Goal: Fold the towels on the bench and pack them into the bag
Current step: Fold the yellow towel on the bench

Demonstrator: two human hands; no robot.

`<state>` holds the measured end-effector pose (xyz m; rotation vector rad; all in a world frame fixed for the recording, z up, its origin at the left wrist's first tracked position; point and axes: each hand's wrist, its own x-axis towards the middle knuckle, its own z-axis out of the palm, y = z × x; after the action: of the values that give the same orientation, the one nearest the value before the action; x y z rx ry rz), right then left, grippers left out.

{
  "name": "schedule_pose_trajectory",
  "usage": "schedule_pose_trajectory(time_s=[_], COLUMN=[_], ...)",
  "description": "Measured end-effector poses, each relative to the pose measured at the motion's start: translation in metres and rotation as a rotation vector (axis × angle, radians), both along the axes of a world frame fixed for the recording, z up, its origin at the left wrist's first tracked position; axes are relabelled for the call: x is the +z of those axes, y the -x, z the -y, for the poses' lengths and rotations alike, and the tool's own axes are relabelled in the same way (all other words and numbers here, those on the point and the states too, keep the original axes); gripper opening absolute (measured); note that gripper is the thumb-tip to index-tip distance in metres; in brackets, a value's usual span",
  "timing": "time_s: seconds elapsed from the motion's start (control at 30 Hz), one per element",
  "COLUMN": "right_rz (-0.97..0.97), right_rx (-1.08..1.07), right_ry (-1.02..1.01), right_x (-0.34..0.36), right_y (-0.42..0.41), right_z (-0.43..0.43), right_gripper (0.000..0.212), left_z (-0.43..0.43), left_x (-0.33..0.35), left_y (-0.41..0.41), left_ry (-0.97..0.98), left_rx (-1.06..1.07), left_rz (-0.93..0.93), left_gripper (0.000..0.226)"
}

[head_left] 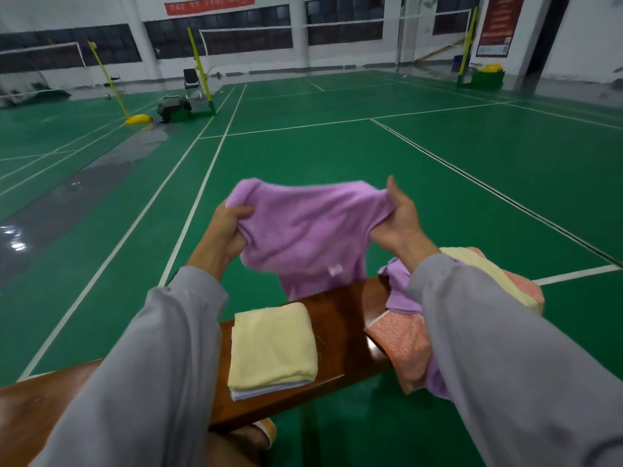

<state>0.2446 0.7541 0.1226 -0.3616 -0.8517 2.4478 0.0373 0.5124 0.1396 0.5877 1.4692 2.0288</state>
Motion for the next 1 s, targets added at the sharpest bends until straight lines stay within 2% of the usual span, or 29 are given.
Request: schedule_pose_trajectory(time_s=[0.07,0.13,0.2,0.23,0.27,0.33,0.43,0.47,0.5,0.57,0.63,0.73,0.8,0.87,0.97,1.0], right_rz=[-0.020,0.177,0.427,0.494,0.499,0.367,0.148,0.164,0.245,0.427,0.475,0.361,0.434,0.464,0.359,0.331], right_rx=[-0.016,-0.013,0.094,0.140,0.141,0.034,-0.068,-0.062,-0.062,-0.018,-0.074,-0.227,-0.249,-0.168,-0.220,-0.236], right_ry=[0.022,-0.071,-0.288,-0.358,-0.363,-0.292,-0.135,-0.119,-0.126,-0.176,-0.179,-0.102,-0.192,-0.267,-0.182,-0.157], right_x=[0.008,-0.005,-0.021,-0.021,-0.016,0.004,0.023,0.020,0.016,0.010,0.020,0.034,0.027,0.022,0.041,0.045], right_y=[0.006,0.013,0.017,0.017,0.016,0.014,0.010,0.009,0.008,0.008,0.004,0.007,0.011,0.011,0.011,0.015], right_z=[-0.012,-0.016,-0.010,-0.006,-0.004,-0.008,-0.013,-0.012,-0.008,-0.004,-0.007,-0.015,-0.011,-0.004,-0.007,-0.012], right_gripper=[0.037,0.025,0.023,0.022,0.020,0.020,0.013,0.009,0.017,0.046,0.050,0.035,0.028,0.026,0.016,0.023], left_z=[0.002,0.002,-0.003,-0.007,-0.012,-0.023,-0.033,-0.034,-0.033,-0.029,-0.028,-0.020,-0.012,-0.008,-0.006,-0.005], left_x=[0.013,0.005,-0.014,-0.021,-0.025,-0.025,-0.022,-0.025,-0.028,-0.026,-0.015,0.004,0.006,0.006,0.013,0.017], left_y=[-0.008,-0.015,-0.017,-0.017,-0.017,-0.011,0.000,0.001,0.001,-0.004,-0.004,-0.003,-0.005,-0.004,0.006,0.008], left_ry=[-0.100,-0.053,0.058,0.107,0.151,0.170,0.102,0.118,0.134,0.117,0.009,-0.114,-0.066,-0.004,-0.055,-0.079], left_rx=[-0.089,-0.190,-0.254,-0.271,-0.254,-0.101,0.125,0.151,0.181,0.249,0.274,0.216,0.142,0.099,0.114,0.119], left_rz=[0.051,0.159,0.284,0.317,0.317,0.247,0.104,0.090,0.110,0.141,0.145,0.186,0.199,0.163,0.158,0.169], left_gripper=[0.040,0.041,0.061,0.062,0.052,0.026,0.025,0.025,0.020,0.014,0.012,0.027,0.030,0.028,0.022,0.020])
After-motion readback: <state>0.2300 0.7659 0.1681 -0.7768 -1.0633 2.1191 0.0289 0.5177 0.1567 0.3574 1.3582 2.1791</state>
